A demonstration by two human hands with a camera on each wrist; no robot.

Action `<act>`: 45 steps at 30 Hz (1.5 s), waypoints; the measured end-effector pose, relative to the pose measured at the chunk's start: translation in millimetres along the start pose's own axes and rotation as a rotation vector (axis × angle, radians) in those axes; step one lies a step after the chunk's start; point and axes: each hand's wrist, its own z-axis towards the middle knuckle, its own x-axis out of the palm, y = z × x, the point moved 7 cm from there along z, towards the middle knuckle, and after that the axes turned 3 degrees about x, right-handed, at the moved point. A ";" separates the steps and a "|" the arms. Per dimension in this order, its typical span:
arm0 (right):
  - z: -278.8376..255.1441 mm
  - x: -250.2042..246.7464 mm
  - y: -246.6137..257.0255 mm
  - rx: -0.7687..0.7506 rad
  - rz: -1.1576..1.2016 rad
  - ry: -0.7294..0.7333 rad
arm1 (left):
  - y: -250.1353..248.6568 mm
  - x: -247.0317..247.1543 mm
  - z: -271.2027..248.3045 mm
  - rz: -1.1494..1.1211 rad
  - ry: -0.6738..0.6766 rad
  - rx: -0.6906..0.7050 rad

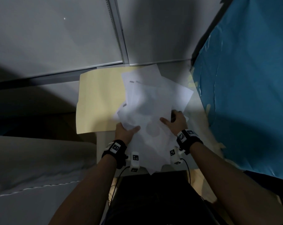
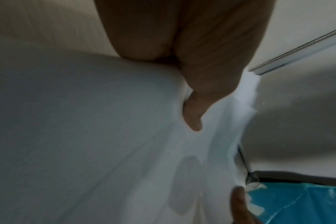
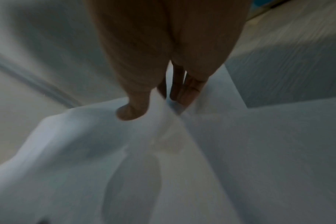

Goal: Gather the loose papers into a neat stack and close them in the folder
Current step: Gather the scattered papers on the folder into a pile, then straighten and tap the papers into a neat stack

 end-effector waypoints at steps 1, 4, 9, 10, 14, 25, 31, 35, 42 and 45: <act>0.6 -12.7 2.6 -0.011 0.064 -0.055 | -4.7 -1.7 -1.1 -0.024 0.018 0.014; -3.8 -48.1 16.1 -0.042 0.340 -0.101 | -16.2 -11.4 -4.8 -0.157 0.072 0.022; -16.7 -34.9 37.9 -0.058 0.507 0.235 | -40.7 -1.2 -14.7 -0.196 0.184 0.048; -18.9 -31.3 43.5 -0.056 0.491 0.224 | -51.5 2.7 -18.9 -0.165 0.171 0.083; -37.5 -50.4 84.5 -0.096 0.419 0.042 | -102.0 0.5 -35.8 -0.203 -0.023 0.299; -54.2 -94.5 134.5 -0.329 0.280 0.029 | -173.0 -12.0 -59.8 -0.146 -0.094 0.576; -28.3 -54.4 114.0 -0.269 0.303 0.086 | -117.3 8.8 -12.1 -0.099 -0.074 0.300; -13.8 -51.1 96.4 -0.145 0.250 -0.004 | -111.9 6.4 -12.3 -0.179 -0.136 0.308; -0.6 -117.8 5.6 0.059 0.142 -0.116 | -36.8 -2.3 0.7 0.409 -0.251 0.004; -2.7 -104.4 -40.2 0.179 0.152 -0.060 | -6.9 2.3 -5.0 0.646 -0.254 -0.183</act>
